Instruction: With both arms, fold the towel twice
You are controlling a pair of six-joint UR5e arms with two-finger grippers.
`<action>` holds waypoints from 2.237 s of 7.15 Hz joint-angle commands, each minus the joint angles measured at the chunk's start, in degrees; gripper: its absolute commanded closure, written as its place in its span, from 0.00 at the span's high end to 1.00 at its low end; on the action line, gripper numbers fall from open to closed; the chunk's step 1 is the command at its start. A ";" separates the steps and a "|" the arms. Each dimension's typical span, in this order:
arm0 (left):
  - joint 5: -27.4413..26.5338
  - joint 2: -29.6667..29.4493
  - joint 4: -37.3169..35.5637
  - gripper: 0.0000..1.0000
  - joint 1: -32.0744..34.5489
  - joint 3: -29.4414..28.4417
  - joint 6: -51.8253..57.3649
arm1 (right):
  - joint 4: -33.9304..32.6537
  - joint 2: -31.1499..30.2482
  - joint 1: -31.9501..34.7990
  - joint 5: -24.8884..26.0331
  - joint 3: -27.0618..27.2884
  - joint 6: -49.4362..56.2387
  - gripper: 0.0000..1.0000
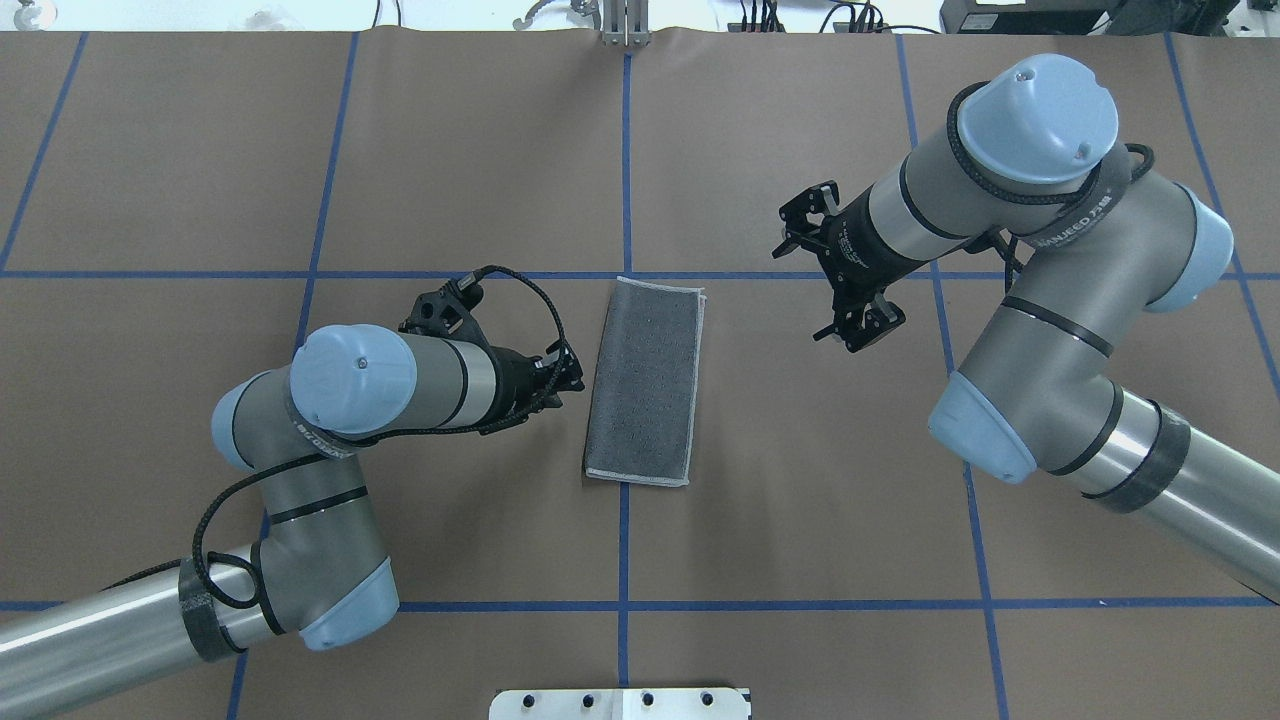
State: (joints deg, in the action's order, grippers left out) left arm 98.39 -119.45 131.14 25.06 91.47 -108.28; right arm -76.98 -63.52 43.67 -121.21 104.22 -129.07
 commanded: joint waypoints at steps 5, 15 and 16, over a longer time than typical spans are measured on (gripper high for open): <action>-2.06 0.45 -0.01 0.33 -4.40 0.46 -0.17 | -0.10 -0.03 0.71 -0.08 -0.15 1.10 1.00; -2.15 0.54 -0.01 0.35 -6.52 0.02 -0.26 | -0.18 -0.64 1.68 -0.17 -0.59 2.24 1.00; -2.15 0.36 -0.01 0.34 -6.69 -0.15 -0.26 | -0.18 -0.82 1.85 -0.17 -0.59 3.99 1.00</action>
State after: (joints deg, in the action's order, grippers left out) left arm 96.22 -118.92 131.14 18.59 91.52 -108.54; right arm -77.17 -64.09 45.41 -121.38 103.65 -126.52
